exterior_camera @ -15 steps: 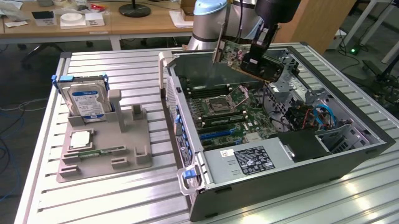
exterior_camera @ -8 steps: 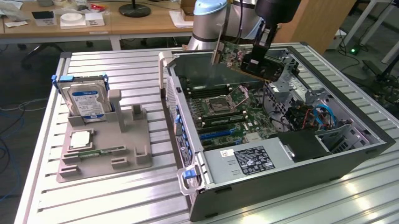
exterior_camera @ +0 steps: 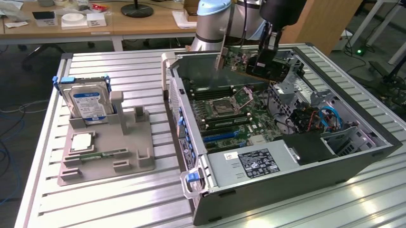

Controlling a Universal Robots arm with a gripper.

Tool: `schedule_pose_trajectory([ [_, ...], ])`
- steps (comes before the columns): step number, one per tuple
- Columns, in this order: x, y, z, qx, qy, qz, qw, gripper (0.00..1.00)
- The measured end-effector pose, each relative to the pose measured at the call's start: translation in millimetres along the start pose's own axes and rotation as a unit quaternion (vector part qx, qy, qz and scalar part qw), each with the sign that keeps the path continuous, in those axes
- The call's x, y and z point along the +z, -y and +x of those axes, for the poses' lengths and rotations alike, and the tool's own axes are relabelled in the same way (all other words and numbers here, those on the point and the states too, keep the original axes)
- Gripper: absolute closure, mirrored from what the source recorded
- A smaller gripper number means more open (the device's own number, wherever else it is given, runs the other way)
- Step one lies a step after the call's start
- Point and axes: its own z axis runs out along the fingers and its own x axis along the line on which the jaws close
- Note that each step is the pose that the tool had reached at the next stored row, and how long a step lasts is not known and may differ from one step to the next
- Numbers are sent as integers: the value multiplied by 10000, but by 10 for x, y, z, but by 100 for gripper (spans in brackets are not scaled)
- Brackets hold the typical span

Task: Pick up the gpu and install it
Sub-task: 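Insert the gpu into the slot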

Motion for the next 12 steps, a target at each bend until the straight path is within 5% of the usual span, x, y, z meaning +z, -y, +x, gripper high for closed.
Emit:
schedule_pose_trajectory([
  [6, 29, 1, 2, -379, 51, 80, 9992, 72],
  [12, 50, 0, 4, -855, 62, 81, 9963, 72],
])
